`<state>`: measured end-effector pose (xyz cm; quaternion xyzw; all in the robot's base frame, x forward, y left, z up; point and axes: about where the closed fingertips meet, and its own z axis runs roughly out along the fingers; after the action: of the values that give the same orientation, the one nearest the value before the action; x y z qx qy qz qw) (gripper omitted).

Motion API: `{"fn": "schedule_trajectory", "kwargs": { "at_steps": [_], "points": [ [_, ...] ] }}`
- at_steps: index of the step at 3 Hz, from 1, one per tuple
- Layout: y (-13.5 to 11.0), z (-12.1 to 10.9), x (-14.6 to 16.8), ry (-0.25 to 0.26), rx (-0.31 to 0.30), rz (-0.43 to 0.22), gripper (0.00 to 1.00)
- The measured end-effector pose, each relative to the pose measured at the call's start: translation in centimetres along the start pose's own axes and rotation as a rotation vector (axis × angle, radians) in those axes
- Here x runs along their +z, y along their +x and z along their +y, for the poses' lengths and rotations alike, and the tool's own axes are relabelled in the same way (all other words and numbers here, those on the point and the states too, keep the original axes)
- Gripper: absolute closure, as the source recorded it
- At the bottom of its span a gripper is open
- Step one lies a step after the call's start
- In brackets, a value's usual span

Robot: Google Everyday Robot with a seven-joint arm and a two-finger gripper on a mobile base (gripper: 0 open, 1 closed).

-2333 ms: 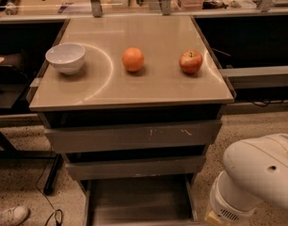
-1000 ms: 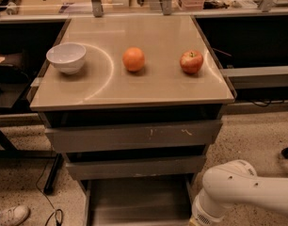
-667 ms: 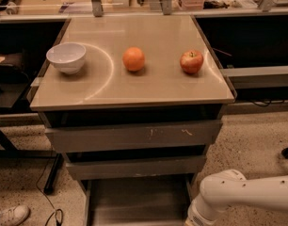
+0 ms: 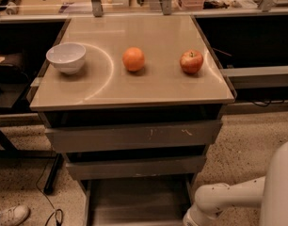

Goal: Close bottom drawer

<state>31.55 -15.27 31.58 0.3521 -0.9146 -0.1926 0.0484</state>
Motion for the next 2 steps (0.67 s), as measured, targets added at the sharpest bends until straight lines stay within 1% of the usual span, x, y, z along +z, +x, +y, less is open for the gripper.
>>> {"fn": "schedule_trajectory", "kwargs": {
  "at_steps": [2],
  "points": [
    [0.7,0.6,2.9,-0.043,0.009,0.014,1.00]
  ]
}}
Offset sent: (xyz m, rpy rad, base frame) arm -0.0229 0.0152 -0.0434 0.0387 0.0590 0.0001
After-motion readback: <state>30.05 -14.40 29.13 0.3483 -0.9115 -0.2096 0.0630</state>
